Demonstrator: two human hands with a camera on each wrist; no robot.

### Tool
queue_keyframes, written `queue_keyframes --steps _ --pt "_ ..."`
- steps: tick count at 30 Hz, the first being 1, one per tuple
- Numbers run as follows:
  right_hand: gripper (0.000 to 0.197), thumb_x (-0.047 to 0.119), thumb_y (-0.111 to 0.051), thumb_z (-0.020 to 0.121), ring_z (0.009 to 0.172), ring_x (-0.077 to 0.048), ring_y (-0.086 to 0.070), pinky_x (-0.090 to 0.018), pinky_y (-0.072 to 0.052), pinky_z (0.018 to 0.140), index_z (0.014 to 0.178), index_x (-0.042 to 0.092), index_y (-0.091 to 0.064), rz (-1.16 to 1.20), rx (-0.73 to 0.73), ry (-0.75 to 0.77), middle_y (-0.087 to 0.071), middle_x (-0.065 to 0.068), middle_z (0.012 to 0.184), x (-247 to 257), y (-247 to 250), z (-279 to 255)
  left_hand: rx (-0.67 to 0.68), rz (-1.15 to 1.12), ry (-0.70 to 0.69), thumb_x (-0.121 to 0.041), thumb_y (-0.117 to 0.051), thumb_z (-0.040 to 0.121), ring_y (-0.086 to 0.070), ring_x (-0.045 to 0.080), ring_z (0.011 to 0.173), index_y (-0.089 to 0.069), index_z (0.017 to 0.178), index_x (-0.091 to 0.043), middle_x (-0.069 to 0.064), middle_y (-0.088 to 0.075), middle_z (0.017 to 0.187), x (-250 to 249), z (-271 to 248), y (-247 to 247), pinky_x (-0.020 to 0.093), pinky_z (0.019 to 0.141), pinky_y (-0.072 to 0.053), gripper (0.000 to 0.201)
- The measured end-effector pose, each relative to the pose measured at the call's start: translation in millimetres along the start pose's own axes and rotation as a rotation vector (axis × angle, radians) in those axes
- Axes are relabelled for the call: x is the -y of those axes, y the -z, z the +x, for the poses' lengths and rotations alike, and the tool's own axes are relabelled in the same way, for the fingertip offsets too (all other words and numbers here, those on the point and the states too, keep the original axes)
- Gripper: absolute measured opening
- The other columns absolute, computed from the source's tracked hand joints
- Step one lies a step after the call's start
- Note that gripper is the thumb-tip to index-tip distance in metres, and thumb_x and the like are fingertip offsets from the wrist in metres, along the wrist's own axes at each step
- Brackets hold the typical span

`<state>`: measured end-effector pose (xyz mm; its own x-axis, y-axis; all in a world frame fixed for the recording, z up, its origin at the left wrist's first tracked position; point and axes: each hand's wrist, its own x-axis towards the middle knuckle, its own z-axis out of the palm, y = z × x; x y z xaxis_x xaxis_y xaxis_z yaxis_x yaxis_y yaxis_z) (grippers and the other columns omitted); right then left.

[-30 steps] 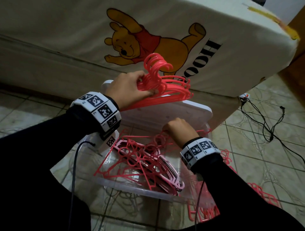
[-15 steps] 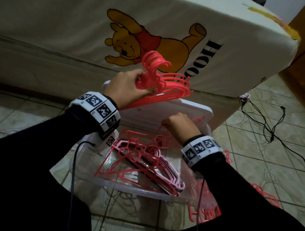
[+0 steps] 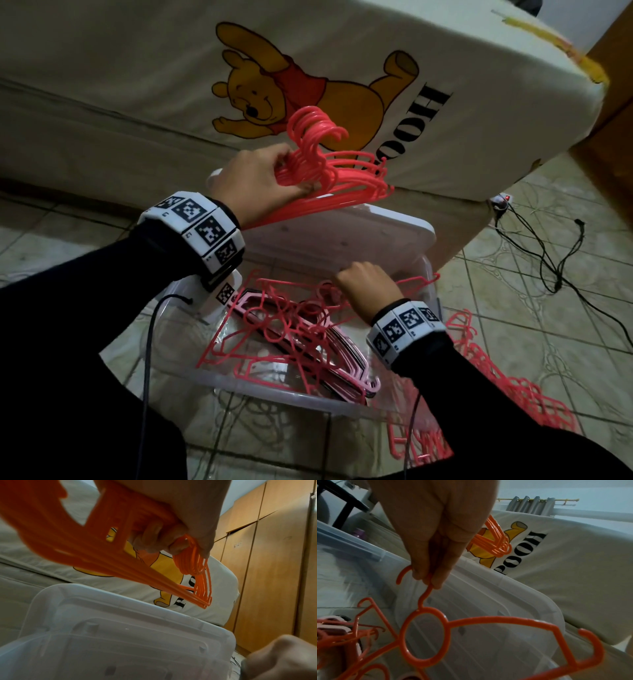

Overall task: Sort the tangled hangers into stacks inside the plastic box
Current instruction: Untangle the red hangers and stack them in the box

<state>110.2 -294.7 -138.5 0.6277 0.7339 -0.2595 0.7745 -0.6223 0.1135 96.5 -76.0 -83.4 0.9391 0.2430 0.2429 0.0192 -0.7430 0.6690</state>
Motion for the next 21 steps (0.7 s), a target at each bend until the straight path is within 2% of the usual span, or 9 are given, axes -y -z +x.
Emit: queue_keyframes --steps 4,7,9,13,15,17,19,21 --pt "0.015 0.012 -0.054 0.087 0.094 -0.032 -0.062 -0.038 -0.044 0.070 0.097 0.009 -0.065 -0.001 -0.044 0.005 -0.065 -0.012 0.098 -3 4 1 0.010 -0.003 -0.009 -0.085 -0.052 0.056 -0.065 0.016 0.092 -0.062 0.097 -0.031 -0.007 -0.069 0.095 -2 0 1 0.042 0.083 -0.052 0.069" --pt "0.017 0.014 -0.055 0.088 0.093 -0.030 -0.063 -0.037 -0.049 0.073 0.101 0.013 -0.067 0.021 -0.110 -0.036 -0.066 -0.009 0.099 -13 7 2 0.002 -0.015 -0.009 -0.075 -0.060 0.063 -0.064 0.016 0.093 -0.063 0.101 -0.027 -0.005 -0.070 0.097 -3 -1 2 0.042 0.084 -0.051 0.061" --pt "0.019 0.014 -0.055 0.089 0.093 -0.029 -0.063 -0.036 -0.048 0.072 0.103 0.015 -0.068 0.030 -0.155 -0.046 -0.066 -0.008 0.098 -17 7 2 -0.004 -0.010 -0.012 -0.070 -0.065 0.067 -0.064 0.016 0.093 -0.063 0.101 -0.027 -0.004 -0.070 0.098 -2 -1 2 0.042 0.084 -0.052 0.055" --pt "0.019 0.019 -0.057 0.089 0.090 -0.031 -0.063 -0.036 -0.047 0.072 0.103 0.016 -0.070 0.088 -0.199 -0.040 -0.066 -0.010 0.094 -20 10 4 -0.007 -0.013 -0.027 -0.071 -0.064 0.067 -0.064 0.015 0.091 -0.062 0.098 -0.029 -0.005 -0.069 0.096 -3 -2 0 0.042 0.083 -0.052 0.052" --pt "0.019 0.022 -0.059 0.088 0.092 -0.032 -0.063 -0.036 -0.049 0.076 0.101 0.018 -0.072 0.202 -0.220 -0.086 -0.069 -0.012 0.093 -24 15 3 -0.010 -0.015 -0.024 -0.075 -0.061 0.063 -0.064 0.014 0.090 -0.062 0.097 -0.031 -0.006 -0.069 0.095 -2 -1 0 0.042 0.082 -0.052 0.055" --pt "0.015 0.019 -0.064 0.085 0.090 -0.029 -0.065 -0.031 -0.048 0.078 0.097 0.016 -0.073 0.353 -0.290 -0.163 -0.072 -0.010 0.090 -31 20 2 -0.022 -0.011 -0.014 -0.081 -0.055 0.058 -0.064 0.014 0.090 -0.060 0.096 -0.033 -0.008 -0.068 0.094 -1 1 1 0.042 0.082 -0.052 0.061" --pt "0.015 0.015 -0.068 0.082 0.079 -0.021 -0.068 -0.026 -0.048 0.077 0.096 0.014 -0.071 0.547 -0.360 -0.256 -0.073 -0.007 0.081 -37 23 0 -0.042 -0.009 -0.025 -0.082 -0.055 0.058 -0.064 0.014 0.088 -0.060 0.095 -0.033 -0.010 -0.066 0.091 1 2 3 0.037 0.078 -0.052 0.062" --pt "0.025 0.009 -0.070 0.081 0.063 -0.015 -0.067 -0.029 -0.055 0.069 0.104 0.012 -0.062 0.851 -0.364 -0.341 -0.070 -0.006 0.072 -38 25 -2 -0.064 -0.012 -0.037 -0.080 -0.055 0.059 -0.063 0.012 0.085 -0.061 0.094 -0.032 -0.012 -0.064 0.086 2 2 3 0.033 0.074 -0.051 0.060"
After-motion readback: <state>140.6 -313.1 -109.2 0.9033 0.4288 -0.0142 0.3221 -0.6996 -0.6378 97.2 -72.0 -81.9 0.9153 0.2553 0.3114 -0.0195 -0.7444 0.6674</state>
